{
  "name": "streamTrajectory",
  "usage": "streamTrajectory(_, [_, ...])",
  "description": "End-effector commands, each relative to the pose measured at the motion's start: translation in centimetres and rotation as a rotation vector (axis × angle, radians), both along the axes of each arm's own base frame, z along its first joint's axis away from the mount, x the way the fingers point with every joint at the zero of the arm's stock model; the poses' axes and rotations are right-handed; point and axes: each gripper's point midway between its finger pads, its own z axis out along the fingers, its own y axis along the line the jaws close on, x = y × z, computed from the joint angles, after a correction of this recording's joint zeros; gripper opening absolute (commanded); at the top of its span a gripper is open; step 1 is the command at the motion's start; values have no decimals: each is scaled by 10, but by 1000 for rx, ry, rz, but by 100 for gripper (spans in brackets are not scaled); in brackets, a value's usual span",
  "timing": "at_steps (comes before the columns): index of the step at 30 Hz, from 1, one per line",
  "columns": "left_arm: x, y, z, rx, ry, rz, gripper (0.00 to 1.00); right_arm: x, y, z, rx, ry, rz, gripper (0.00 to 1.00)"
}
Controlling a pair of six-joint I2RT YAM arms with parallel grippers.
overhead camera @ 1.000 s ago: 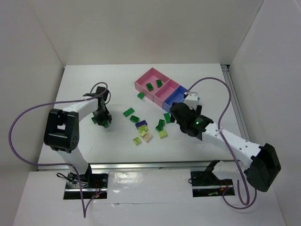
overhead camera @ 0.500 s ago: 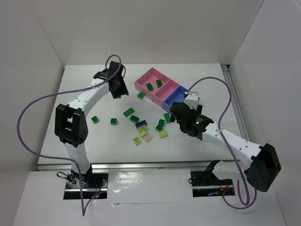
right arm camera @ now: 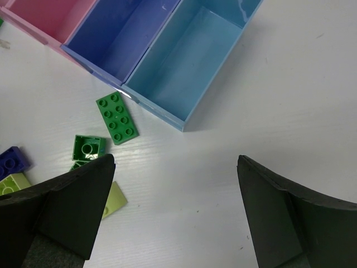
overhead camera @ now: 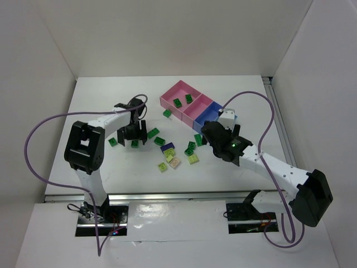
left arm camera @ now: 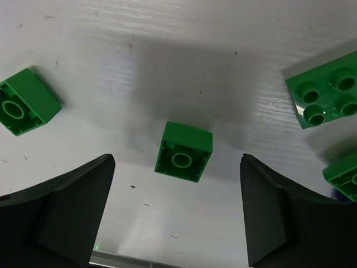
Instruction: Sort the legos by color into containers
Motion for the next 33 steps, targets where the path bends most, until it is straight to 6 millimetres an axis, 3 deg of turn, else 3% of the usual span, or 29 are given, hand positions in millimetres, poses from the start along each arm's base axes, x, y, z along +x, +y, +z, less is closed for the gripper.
streamTrajectory(1, [9, 8, 1, -16, -21, 8, 93, 10, 6, 17, 43, -48, -14, 98])
streamTrajectory(7, [5, 2, -17, -105, 35, 13, 67, 8, 2, 13, 32, -41, -26, 99])
streamTrajectory(10, [7, 0, -17, -119, 27, 10, 58, 8, 0, 16, 33, -52, -33, 99])
streamTrajectory(13, [8, -3, -23, -126, 42, 18, 57, 8, 0, 16, 24, -51, -27, 99])
streamTrajectory(17, [5, -7, -20, -147, 57, 25, 39, 8, -4, 20, 3, -58, -36, 99])
streamTrajectory(18, [11, -9, -14, -162, 36, 21, 25, 8, -4, 20, 3, -58, -36, 99])
streamTrajectory(19, [16, -16, -5, -199, 17, 13, 19, 8, -4, 20, 3, -58, -36, 99])
streamTrajectory(22, [43, -49, 23, -346, -75, -29, 10, 10, -3, 24, 10, -66, -36, 99])
streamTrajectory(27, [89, -103, 76, -422, -217, -115, 8, 6, -9, 33, 10, -79, -54, 99])
streamTrajectory(28, [105, -113, 98, -440, -275, -134, 8, 6, -11, 38, 15, -95, -62, 99])
streamTrajectory(30, [120, -129, 96, -474, -275, -142, 8, 2, -15, 30, 2, -82, -61, 99])
streamTrajectory(31, [136, -138, 115, -508, -325, -144, 8, 0, -19, 31, -1, -83, -73, 99])
streamTrajectory(32, [143, -146, 117, -542, -325, -149, 8, -2, -20, 29, -4, -73, -78, 99])
streamTrajectory(33, [148, -157, 102, -557, -294, -136, 8, -8, -23, 28, -4, -67, -92, 99])
